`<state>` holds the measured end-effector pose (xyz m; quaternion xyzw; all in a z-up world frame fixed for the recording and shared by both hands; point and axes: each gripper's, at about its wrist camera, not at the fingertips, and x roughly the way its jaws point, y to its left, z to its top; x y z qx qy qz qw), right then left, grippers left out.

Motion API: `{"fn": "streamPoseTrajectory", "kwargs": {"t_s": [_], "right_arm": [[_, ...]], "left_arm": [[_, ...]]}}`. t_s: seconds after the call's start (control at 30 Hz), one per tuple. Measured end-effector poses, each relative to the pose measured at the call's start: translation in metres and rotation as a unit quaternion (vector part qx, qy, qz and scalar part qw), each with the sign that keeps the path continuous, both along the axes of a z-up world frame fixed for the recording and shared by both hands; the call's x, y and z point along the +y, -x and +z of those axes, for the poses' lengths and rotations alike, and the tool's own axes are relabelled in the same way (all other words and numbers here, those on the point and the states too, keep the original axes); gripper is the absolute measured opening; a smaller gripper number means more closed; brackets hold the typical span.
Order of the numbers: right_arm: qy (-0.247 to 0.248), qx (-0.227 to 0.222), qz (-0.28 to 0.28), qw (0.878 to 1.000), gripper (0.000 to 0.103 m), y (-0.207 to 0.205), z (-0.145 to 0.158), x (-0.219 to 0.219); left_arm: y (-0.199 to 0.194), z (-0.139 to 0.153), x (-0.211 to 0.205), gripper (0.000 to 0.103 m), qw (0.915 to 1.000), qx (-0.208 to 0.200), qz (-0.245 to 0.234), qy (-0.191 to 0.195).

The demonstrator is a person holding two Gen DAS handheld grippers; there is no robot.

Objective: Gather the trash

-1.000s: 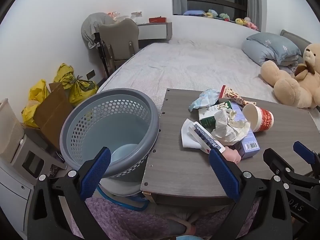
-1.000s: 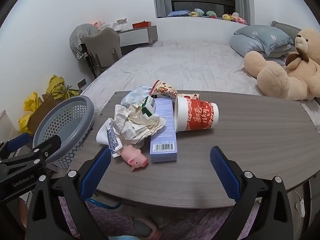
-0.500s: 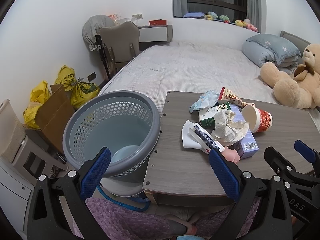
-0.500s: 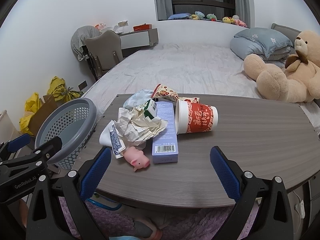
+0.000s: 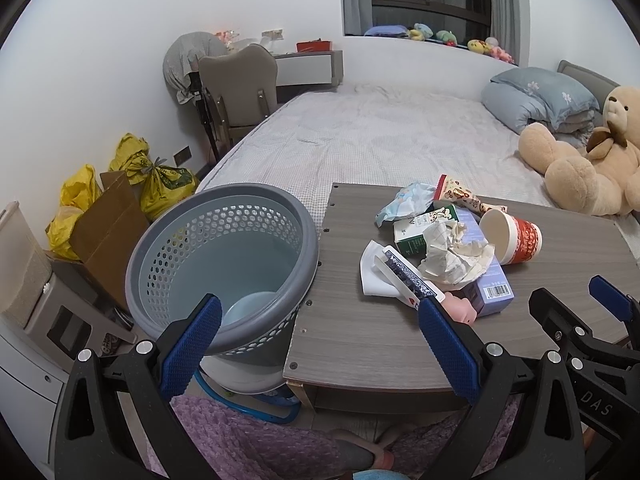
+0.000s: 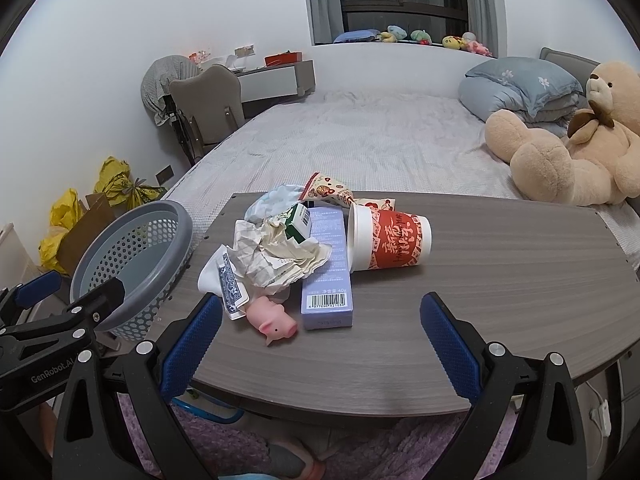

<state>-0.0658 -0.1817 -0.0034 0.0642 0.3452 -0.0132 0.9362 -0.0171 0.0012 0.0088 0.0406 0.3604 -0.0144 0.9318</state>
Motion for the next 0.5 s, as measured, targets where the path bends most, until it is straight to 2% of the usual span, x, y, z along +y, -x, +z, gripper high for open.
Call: {"fn": "streamPoseTrajectory", "kwargs": {"t_s": [0.5], "right_arm": [[-0.002, 0.000, 0.000, 1.000, 0.095, -0.0002, -0.0002, -0.0011]], "left_arm": [[0.0000, -0.0006, -0.0005, 0.097, 1.0000, 0.000, 0.000, -0.001]]}}
